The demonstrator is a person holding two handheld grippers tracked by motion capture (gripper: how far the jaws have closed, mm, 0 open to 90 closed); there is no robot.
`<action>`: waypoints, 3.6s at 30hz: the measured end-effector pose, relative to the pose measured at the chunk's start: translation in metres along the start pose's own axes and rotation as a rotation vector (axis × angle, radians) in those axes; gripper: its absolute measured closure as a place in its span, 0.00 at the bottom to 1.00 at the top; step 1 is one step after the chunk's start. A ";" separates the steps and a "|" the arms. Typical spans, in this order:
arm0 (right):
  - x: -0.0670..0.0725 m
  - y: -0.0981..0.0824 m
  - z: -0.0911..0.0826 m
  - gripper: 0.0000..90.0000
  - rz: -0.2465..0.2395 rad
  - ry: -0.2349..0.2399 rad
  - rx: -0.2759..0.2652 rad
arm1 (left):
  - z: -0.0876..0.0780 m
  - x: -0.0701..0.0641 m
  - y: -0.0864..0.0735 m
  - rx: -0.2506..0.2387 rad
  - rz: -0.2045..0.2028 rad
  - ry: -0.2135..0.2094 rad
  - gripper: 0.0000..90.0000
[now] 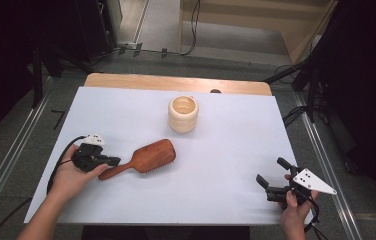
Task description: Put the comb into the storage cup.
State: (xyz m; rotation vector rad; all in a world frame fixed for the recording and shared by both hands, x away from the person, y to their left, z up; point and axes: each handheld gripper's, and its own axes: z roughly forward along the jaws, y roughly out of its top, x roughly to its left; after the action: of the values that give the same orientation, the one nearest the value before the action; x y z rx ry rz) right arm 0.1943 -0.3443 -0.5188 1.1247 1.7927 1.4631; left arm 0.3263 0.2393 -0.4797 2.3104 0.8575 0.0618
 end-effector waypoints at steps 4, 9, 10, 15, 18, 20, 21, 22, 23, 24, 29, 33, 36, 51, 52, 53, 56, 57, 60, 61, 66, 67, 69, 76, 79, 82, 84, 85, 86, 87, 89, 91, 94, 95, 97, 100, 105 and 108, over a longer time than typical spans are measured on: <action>0.000 0.000 0.000 0.00 -0.002 -0.004 0.001 | 0.001 -0.007 -0.003 0.005 0.017 -0.002 1.00; 0.001 0.000 0.000 0.00 -0.008 -0.003 0.002 | 0.002 -0.014 -0.004 0.023 0.043 -0.004 1.00; 0.001 0.000 0.000 0.00 -0.008 -0.003 0.002 | -0.002 -0.016 -0.002 0.005 0.047 0.011 0.99; 0.001 0.000 0.000 0.00 -0.007 -0.003 0.002 | -0.012 -0.022 0.006 -0.022 0.083 0.043 0.72; 0.001 0.000 0.001 0.00 -0.008 -0.008 0.004 | -0.016 -0.026 0.013 -0.037 0.081 0.038 0.54; 0.001 0.000 0.001 0.00 -0.008 -0.009 0.004 | -0.018 -0.031 0.017 -0.043 0.097 0.043 0.49; 0.001 0.000 0.001 0.00 -0.007 -0.011 0.004 | -0.018 -0.034 0.018 -0.043 0.103 0.038 0.45; 0.001 0.000 0.000 0.00 -0.007 -0.011 0.003 | -0.017 -0.036 0.019 -0.042 0.106 0.028 0.40; 0.001 0.000 0.000 0.00 -0.007 -0.011 0.004 | -0.015 -0.038 0.020 -0.036 0.112 0.027 0.34; 0.001 0.000 0.001 0.00 -0.007 -0.012 0.003 | -0.014 -0.041 0.021 -0.029 0.118 0.028 0.24; 0.001 0.000 0.001 0.00 -0.008 -0.016 0.003 | 0.002 -0.050 0.023 0.044 0.160 0.079 0.00; 0.001 0.000 0.001 0.00 -0.007 -0.017 0.003 | 0.010 -0.051 0.025 0.087 0.160 0.087 0.03; 0.001 0.000 0.001 0.00 -0.007 -0.018 0.005 | 0.015 -0.054 0.025 0.098 0.177 0.112 0.30; 0.001 0.000 0.001 0.00 -0.008 -0.020 0.007 | 0.027 -0.052 0.024 0.174 0.176 0.108 0.65; 0.001 0.000 0.001 0.00 -0.009 -0.020 0.006 | 0.028 -0.052 0.024 0.176 0.180 0.112 0.68; 0.001 0.000 0.001 0.00 -0.009 -0.021 0.007 | 0.030 -0.053 0.024 0.184 0.182 0.113 0.71; 0.001 0.000 0.001 0.00 -0.012 -0.021 0.008 | 0.032 -0.054 0.025 0.184 0.194 0.116 0.75; 0.001 0.000 0.001 0.00 -0.012 -0.022 0.008 | 0.032 -0.053 0.025 0.185 0.196 0.114 0.76; 0.001 0.000 0.001 0.00 -0.011 -0.021 0.008 | 0.031 -0.054 0.023 0.168 0.193 0.116 0.78; 0.001 0.000 0.001 0.00 -0.012 -0.022 0.009 | 0.031 -0.055 0.022 0.162 0.192 0.119 0.79; 0.001 0.000 0.001 0.00 -0.011 -0.018 0.009 | 0.030 -0.056 0.019 0.123 0.174 0.123 0.80; 0.001 0.000 0.001 0.00 -0.011 -0.018 0.009 | 0.030 -0.057 0.018 0.118 0.172 0.126 0.80; 0.002 0.000 0.002 0.00 -0.014 -0.016 0.011 | 0.030 -0.057 0.016 0.103 0.172 0.124 0.80; 0.002 0.000 0.002 0.00 -0.014 -0.017 0.017 | 0.032 -0.062 0.012 0.054 0.159 0.121 0.80; 0.003 0.001 0.003 0.00 -0.022 -0.019 0.021 | 0.033 -0.064 0.013 0.028 0.151 0.119 0.80; 0.004 0.002 0.004 0.00 -0.029 -0.019 0.038 | 0.033 -0.066 0.015 -0.003 0.151 0.120 0.80; 0.006 0.004 0.005 0.00 -0.038 -0.013 0.063 | 0.032 -0.068 0.017 -0.022 0.155 0.122 0.80; 0.006 0.004 0.005 0.00 -0.038 -0.013 0.063 | 0.031 -0.069 0.018 -0.037 0.152 0.121 0.80; 0.007 0.005 0.006 0.00 -0.036 -0.013 0.076 | 0.031 -0.070 0.019 -0.052 0.150 0.121 0.80; 0.009 0.006 0.006 0.00 -0.035 -0.008 0.085 | 0.030 -0.071 0.020 -0.061 0.150 0.121 0.80; 0.011 0.009 0.008 0.00 -0.040 0.011 0.103 | 0.028 -0.072 0.021 -0.085 0.143 0.122 0.80; 0.015 0.013 0.010 0.00 -0.048 0.027 0.115 | 0.026 -0.073 0.022 -0.113 0.141 0.125 0.80; 0.024 0.022 0.013 0.00 -0.071 0.038 0.119 | 0.023 -0.075 0.022 -0.156 0.130 0.123 0.80; 0.028 0.025 0.014 0.00 -0.074 0.045 0.118 | 0.022 -0.076 0.022 -0.168 0.126 0.124 0.80; 0.034 0.033 0.016 0.00 -0.070 0.049 0.118 | 0.020 -0.077 0.022 -0.200 0.121 0.120 0.80; 0.041 0.044 0.023 0.00 -0.054 0.072 0.117 | 0.017 -0.079 0.023 -0.247 0.117 0.118 0.80; 0.057 0.061 0.039 0.00 -0.039 0.115 0.117 | 0.010 -0.082 0.020 -0.318 0.111 0.121 0.80; 0.068 0.069 0.049 0.00 -0.033 0.133 0.120 | 0.008 -0.084 0.017 -0.351 0.102 0.122 0.80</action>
State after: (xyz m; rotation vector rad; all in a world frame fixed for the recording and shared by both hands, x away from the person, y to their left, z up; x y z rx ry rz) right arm 0.2194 -0.2576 -0.4589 1.0723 2.0044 1.4577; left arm 0.2721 0.1756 -0.4610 2.0323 0.7223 0.3719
